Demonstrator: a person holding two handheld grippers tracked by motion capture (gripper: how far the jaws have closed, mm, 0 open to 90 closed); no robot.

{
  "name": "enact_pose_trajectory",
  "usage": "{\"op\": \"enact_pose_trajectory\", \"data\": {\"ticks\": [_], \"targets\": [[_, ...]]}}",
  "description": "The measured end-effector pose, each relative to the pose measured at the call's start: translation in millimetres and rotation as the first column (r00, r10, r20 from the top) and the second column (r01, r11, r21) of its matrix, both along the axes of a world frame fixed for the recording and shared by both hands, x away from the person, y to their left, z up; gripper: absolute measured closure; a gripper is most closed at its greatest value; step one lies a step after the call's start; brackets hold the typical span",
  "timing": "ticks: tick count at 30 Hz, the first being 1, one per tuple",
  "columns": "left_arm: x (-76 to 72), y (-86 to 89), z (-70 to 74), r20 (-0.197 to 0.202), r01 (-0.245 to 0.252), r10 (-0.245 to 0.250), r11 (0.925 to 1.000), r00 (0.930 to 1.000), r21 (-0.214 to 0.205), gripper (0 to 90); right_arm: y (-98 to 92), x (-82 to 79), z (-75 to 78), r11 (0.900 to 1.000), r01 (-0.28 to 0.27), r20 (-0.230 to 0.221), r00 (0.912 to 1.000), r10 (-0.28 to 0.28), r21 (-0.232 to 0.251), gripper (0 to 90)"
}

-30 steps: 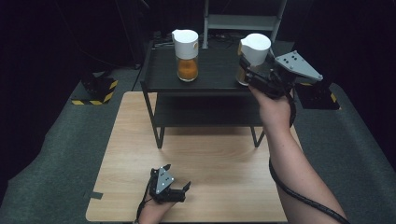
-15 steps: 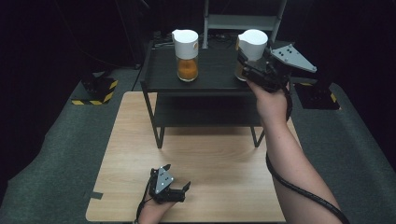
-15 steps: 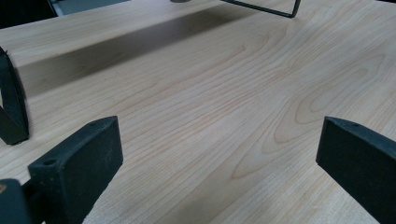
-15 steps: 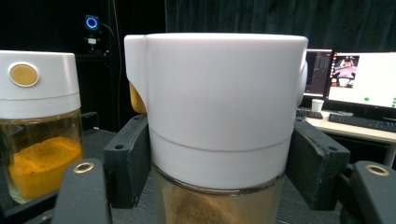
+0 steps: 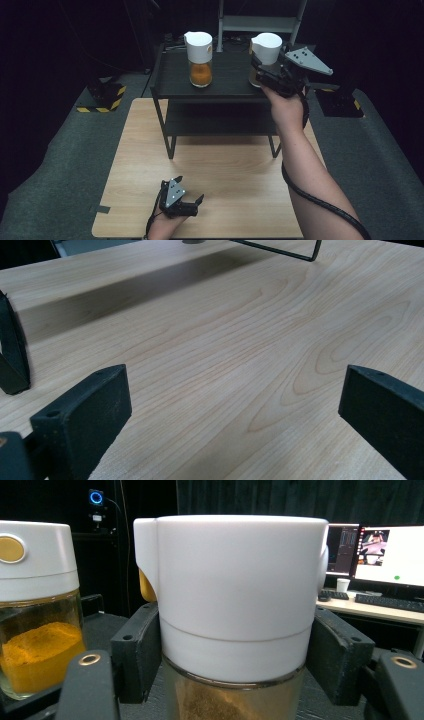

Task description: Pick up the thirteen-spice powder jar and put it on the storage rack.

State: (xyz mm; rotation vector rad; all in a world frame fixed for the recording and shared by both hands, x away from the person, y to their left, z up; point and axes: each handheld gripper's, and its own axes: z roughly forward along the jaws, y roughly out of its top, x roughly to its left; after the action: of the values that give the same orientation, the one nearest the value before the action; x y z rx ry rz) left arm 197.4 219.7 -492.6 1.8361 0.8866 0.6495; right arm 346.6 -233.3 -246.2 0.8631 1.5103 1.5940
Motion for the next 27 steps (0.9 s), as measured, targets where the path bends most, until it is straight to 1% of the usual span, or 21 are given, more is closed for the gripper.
{"op": "enact_pose_trajectory", "data": {"ticks": [6, 10, 17, 21, 24, 26, 27], "targets": [[0.1, 0.2, 0.0, -0.001, 0.0, 0.0, 1.0, 1.0, -0.002, 0.8, 1.0, 2.3, -2.0, 1.0, -0.001, 0.004, 1.0, 0.001, 0.005, 30.4], [0.0, 0.4, -0.3, 0.001, 0.001, -0.001, 1.0, 1.0, -0.003, 0.8, 1.1, 3.9, -5.6, 0.9998, 0.0, 0.011, 0.9999, -0.001, 0.021, 30.3], [0.2, 0.7, -0.3, 0.0, 0.003, -0.003, 1.0, 1.0, -0.003, 0.8, 1.8, 2.5, -6.7, 0.9999, 0.001, 0.017, 0.9999, -0.001, 0.013, 30.2], [0.7, 1.1, -0.3, -0.002, 0.004, -0.004, 1.0, 1.0, -0.007, 0.8, 1.9, 2.4, -4.5, 1.0, 0.002, 0.011, 0.9999, -0.002, 0.007, 30.1], [0.6, 1.2, -0.3, -0.001, 0.006, -0.006, 1.0, 1.0, -0.005, 0.8, 2.3, 2.0, -0.2, 1.0, 0.004, -0.003, 1.0, -0.004, 0.002, 30.0], [0.5, 1.0, -0.2, 0.0, 0.006, -0.006, 1.0, 1.0, -0.003, 0.8, 2.0, 1.8, 0.9, 1.0, 0.003, -0.004, 1.0, -0.003, 0.0, 28.5], [0.5, 0.9, -0.2, 0.0, 0.006, -0.006, 1.0, 1.0, -0.002, 0.8, 2.5, 1.4, 1.5, 1.0, 0.005, -0.008, 1.0, -0.005, 0.005, 26.3]]}}
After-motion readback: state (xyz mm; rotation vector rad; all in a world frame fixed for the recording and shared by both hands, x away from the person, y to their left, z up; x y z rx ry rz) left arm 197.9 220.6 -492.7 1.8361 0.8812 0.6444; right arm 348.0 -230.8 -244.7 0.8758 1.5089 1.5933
